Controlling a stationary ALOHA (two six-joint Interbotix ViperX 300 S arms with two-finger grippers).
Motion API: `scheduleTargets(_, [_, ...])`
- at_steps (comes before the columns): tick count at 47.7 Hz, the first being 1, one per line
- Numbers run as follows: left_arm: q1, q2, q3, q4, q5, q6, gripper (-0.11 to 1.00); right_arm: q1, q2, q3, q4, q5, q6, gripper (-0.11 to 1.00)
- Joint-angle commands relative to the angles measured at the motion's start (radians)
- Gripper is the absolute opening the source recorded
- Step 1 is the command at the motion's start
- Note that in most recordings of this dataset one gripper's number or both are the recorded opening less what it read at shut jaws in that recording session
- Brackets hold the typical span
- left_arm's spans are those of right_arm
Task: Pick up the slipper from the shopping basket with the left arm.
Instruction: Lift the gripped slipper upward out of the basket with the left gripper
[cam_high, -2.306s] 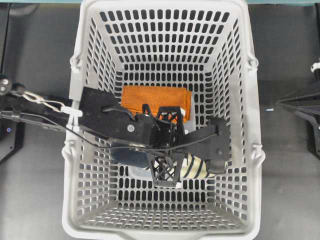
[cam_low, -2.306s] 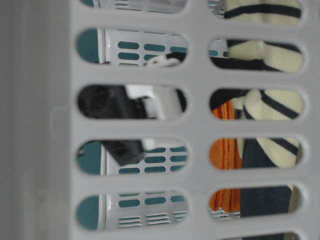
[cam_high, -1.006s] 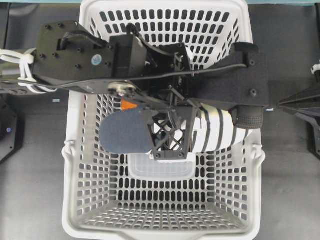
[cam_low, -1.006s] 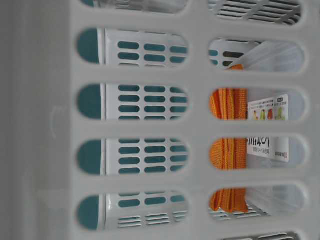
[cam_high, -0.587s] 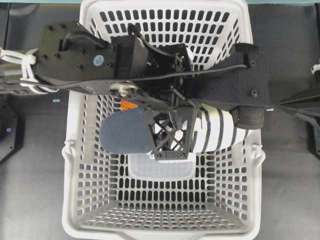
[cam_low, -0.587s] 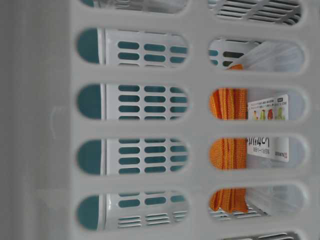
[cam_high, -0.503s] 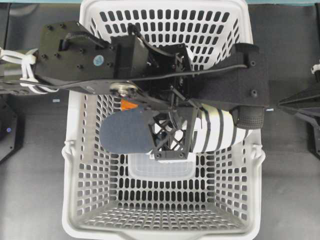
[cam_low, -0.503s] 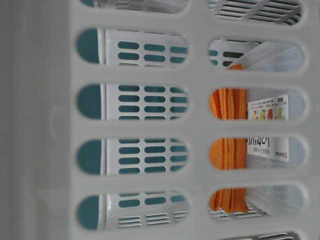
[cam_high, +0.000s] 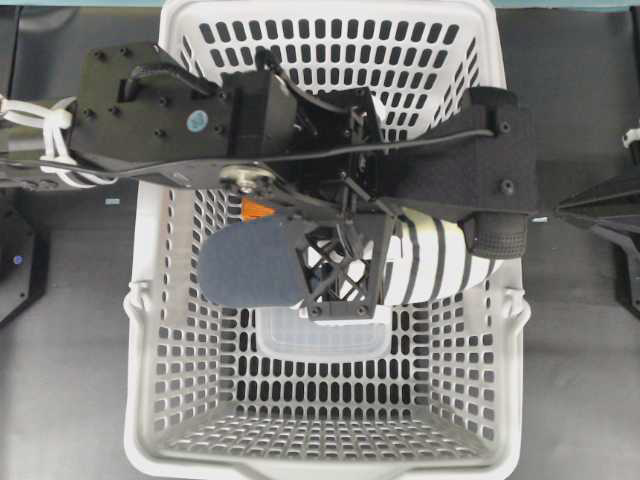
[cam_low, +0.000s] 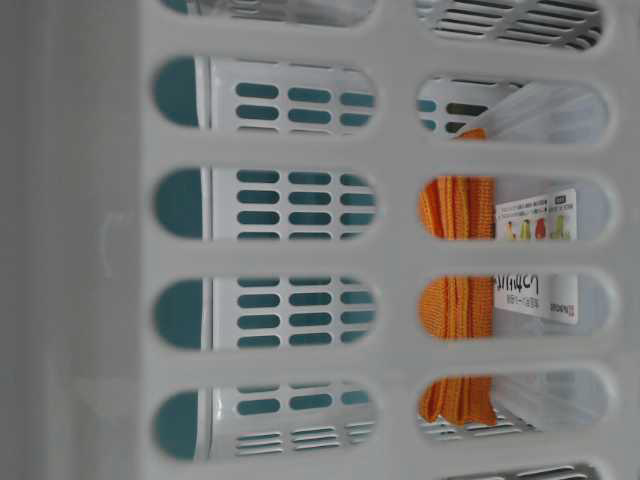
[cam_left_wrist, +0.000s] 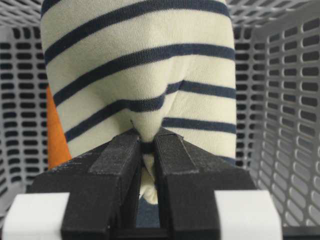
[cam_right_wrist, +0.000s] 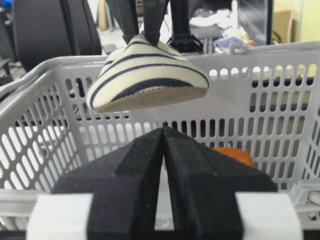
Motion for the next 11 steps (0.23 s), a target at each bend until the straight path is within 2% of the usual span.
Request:
scheduleTargets(1, [0.002,-0.017,-0.025,0.003,0.009,-0.002,0.06,0.002,0.005,-0.006,0.003,-0.006,0.003,-0.02])
scheduleTargets(11, [0.0,-0.017,-0.023,0.003,0.023,-0.002,0.06,0.002,0.003,-0.008,0.003,-0.006,0.003,-0.02])
